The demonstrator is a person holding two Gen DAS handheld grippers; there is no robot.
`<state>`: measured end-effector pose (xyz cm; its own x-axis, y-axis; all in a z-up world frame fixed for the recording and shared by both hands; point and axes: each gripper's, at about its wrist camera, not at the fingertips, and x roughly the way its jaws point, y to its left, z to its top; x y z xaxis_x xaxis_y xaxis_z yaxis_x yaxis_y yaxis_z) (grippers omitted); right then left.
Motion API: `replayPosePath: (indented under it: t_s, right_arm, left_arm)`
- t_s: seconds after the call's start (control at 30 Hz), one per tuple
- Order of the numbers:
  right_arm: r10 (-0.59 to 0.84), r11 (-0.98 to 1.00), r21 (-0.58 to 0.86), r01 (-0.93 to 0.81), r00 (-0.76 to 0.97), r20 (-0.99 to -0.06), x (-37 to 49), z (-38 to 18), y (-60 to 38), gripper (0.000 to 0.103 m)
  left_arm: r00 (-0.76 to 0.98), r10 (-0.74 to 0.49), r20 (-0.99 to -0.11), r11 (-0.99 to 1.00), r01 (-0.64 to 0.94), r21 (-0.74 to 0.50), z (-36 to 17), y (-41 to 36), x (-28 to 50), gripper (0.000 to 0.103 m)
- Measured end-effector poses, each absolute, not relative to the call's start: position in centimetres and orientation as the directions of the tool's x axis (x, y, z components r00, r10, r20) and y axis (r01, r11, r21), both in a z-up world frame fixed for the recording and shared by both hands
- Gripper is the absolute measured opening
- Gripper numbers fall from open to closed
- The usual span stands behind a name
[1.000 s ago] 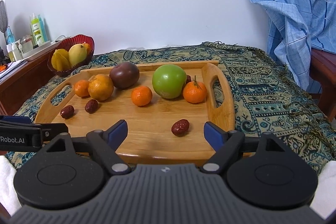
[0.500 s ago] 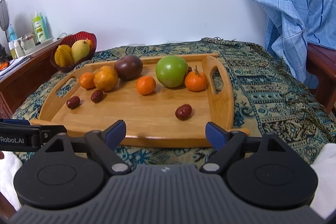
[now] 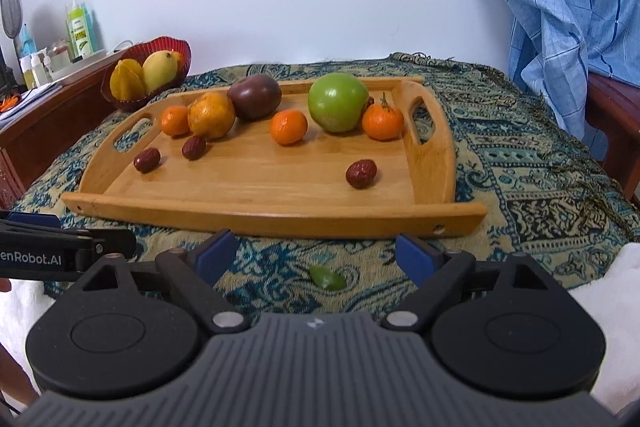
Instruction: Organize fruits
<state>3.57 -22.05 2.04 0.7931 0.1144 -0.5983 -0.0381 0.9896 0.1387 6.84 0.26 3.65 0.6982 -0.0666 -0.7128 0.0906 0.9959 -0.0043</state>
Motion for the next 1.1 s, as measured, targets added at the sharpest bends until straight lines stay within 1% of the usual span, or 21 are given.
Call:
replayPosePath:
  t_s: [0.93,1.1]
  right_arm:
    - [0.077,0.996,0.089,-0.026,0.758,-0.648,4.4,0.9,-21.7,0.095]
    - [0.075,0.996,0.087,-0.024,0.753,-0.654,4.5,0.7,-21.6,0.095]
  left_arm:
    - [0.64,-0.029,-0.768,0.998,0.061,0.013,1.2,0.6,8.3,0.1]
    - [0.639,-0.02,-0.769,0.998,0.059,0.024,1.0,0.6,8.5,0.101]
